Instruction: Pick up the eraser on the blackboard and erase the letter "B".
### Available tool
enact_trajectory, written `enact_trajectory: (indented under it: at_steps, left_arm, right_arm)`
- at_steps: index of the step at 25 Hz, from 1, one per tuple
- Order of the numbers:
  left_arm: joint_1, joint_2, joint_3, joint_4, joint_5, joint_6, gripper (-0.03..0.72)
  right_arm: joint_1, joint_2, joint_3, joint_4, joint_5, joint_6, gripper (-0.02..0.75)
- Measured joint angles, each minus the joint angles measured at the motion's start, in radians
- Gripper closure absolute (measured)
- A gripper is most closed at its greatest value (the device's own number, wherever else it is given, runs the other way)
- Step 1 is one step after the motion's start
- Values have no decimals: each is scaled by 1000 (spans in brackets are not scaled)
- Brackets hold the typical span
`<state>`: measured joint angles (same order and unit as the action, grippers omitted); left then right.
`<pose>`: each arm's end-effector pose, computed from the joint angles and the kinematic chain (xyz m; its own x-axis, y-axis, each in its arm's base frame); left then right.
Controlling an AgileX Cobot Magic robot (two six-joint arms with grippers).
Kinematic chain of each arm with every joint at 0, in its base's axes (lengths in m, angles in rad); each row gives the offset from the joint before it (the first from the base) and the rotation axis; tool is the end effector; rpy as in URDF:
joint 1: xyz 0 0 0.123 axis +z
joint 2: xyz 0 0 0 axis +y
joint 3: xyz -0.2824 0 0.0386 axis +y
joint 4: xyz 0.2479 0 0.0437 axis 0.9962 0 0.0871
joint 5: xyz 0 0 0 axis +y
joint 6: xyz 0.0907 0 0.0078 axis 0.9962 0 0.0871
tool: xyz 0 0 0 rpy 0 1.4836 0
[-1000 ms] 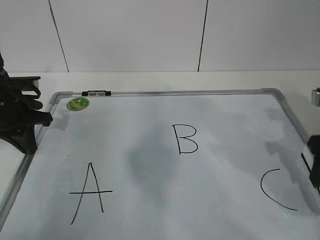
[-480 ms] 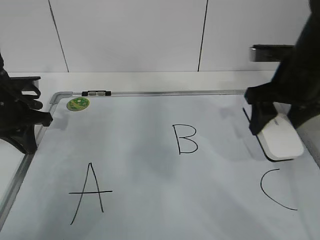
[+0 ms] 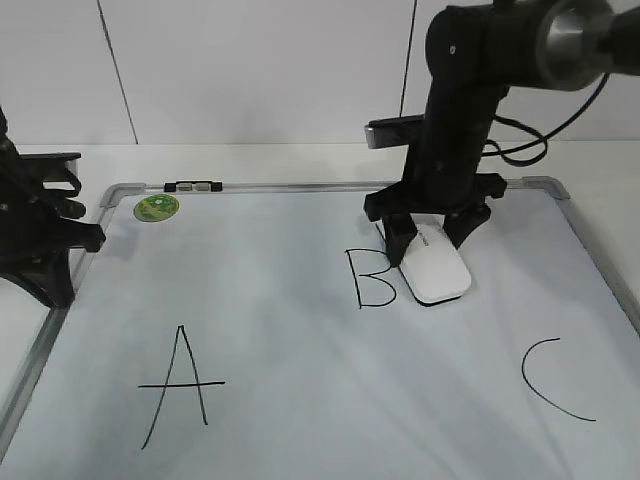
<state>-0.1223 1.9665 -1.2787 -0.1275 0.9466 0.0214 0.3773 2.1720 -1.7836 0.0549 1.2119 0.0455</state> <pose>0.3622 -0.0540 0.1546 -0.9974 0.0691 -0.0219 0.0710 0.9920 -0.1045 0.4098 0.1675 0.1898 -0.9501 -0.3070 -0.0547 -0.3098 0.9492 0.0549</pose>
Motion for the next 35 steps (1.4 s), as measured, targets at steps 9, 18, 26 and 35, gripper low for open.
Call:
enact_trajectory:
  at_steps: [9, 18, 26, 35]
  left_arm:
    - [0, 2, 0, 0, 2, 0, 660]
    - [0, 2, 0, 3, 6, 0, 660]
    - [0, 2, 0, 3, 8, 0, 659]
    - [0, 2, -1, 2, 8, 0, 659]
  right_arm:
    - [13, 85, -80, -16, 45, 0, 179]
    - [79, 89, -86, -55, 44, 4, 180]
    - [241, 93, -89, 11, 34, -4, 180]
    - [253, 93, -89, 16, 32, 13, 180]
